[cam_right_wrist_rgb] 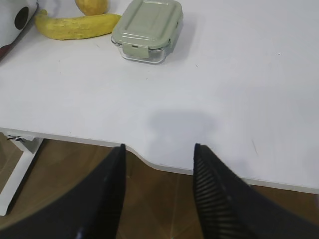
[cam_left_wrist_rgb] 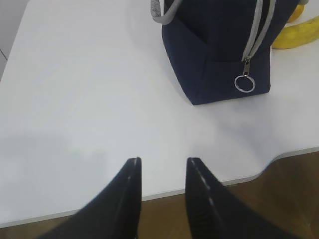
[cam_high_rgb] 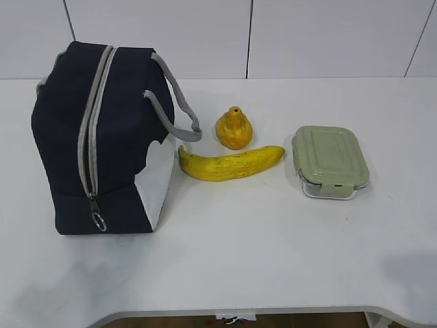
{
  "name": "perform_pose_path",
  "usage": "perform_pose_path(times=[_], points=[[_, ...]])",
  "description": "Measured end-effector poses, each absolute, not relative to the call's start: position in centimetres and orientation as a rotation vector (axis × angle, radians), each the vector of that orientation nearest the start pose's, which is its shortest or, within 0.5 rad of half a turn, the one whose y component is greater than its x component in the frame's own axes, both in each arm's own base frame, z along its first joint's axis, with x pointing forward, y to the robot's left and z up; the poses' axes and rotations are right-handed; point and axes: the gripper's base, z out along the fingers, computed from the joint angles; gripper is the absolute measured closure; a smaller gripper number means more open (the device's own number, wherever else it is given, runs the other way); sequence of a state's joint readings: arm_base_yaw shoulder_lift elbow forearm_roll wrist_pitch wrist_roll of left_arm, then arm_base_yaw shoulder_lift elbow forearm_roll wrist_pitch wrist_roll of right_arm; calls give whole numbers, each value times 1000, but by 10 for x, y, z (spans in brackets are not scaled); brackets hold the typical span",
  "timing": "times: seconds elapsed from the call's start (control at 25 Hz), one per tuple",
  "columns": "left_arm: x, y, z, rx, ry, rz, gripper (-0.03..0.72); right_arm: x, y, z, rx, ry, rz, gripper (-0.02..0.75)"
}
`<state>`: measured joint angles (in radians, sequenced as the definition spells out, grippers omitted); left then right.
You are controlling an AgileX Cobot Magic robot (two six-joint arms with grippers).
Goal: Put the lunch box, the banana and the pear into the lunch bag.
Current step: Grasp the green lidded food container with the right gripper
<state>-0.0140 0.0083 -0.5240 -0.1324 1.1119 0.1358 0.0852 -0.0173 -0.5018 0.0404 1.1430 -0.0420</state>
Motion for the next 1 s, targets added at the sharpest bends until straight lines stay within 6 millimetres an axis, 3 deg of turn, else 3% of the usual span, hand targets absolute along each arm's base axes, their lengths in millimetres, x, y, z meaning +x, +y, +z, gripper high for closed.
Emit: perform_pose_path(times=[0.8, 1.0], points=[[-9, -11, 280, 167, 2067, -85, 452, -11, 2, 271, -138, 2106, 75, 384], [-9, -11, 280, 167, 2067, -85, 453, 6, 4, 274, -142, 2203, 74, 384]])
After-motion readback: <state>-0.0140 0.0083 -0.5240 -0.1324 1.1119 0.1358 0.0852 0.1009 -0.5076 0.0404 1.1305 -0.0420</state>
